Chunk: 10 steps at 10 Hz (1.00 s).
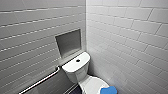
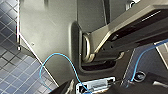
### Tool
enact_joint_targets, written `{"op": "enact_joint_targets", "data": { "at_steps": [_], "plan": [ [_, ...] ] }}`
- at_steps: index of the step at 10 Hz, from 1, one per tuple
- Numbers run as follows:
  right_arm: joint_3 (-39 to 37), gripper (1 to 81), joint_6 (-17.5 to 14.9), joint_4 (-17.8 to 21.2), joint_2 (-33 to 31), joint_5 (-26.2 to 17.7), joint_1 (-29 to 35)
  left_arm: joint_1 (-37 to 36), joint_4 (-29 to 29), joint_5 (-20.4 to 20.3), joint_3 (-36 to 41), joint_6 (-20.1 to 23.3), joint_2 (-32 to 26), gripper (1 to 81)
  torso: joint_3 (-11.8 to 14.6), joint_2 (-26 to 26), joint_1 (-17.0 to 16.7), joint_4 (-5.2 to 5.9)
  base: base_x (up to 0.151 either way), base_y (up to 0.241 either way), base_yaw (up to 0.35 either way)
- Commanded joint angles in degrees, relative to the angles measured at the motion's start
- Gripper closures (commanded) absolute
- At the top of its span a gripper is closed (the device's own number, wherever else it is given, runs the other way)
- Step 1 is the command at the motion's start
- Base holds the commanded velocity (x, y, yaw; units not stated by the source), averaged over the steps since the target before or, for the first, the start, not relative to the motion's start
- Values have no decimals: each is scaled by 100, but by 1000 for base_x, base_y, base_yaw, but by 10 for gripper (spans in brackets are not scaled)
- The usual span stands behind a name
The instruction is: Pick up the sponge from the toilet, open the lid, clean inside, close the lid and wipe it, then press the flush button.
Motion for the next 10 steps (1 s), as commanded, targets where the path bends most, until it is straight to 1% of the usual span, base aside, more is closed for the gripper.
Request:
{"op": "enact_joint_targets", "data": {
  "at_steps": [1, 2, 3, 4, 5, 6, 7, 8, 9, 10],
  "plan": [
    [-53, 10, 195, 99, -257, -314, 608, 22, -16, 397, -350, 19, 160, 10, 0, -560, 360, 0, 0, 0, 0],
    [-54, 10, 196, 73, -178, -314, 661, 40, -16, 397, -395, 11, 195, 10, 0, -778, 498, 0, 0, 0, 0],
    [-98, 10, 196, 11, -73, -314, 670, 66, -16, 397, -386, 11, 204, 10, -117, -995, 631, 0, 0, 0, 0],
    [-159, 10, 196, 11, 32, -305, 766, 93, 2, 389, -369, 19, 230, 10, -443, -1207, 762, 0, 0, 0, 0],
    [-212, 10, 196, 90, 77, -305, 907, 118, 2, 388, -360, 19, 239, 10, -575, -1368, 861, 0, 0, 0, 0],
    [-212, 10, 248, 99, 95, -305, 1064, 154, 11, 371, -342, 19, 248, 10, -1726, -2641, 1676, 0, 0, 0, 0],
    [-256, 10, 362, 99, 121, -305, 1224, 180, 11, 362, -299, 19, 240, 10, -858, -1714, 1073, 0, 0, 0, 0],
    [-300, 10, 450, 99, 147, -314, 1381, 198, 2, 353, -290, 19, 248, 10, -1047, -1917, 1202, 0, 0, 0, 0],
    [-370, 10, 512, 99, 217, -314, 1505, 224, 2, 353, -290, 19, 248, 10, -1171, -2138, 1342, 0, 0, 0, 0],
    [-475, 10, 599, 81, 314, -323, 1663, 242, -15, 344, -272, 19, 248, 10, -909, -2341, 1475, 0, 0, 0, 0]
  ]
}}
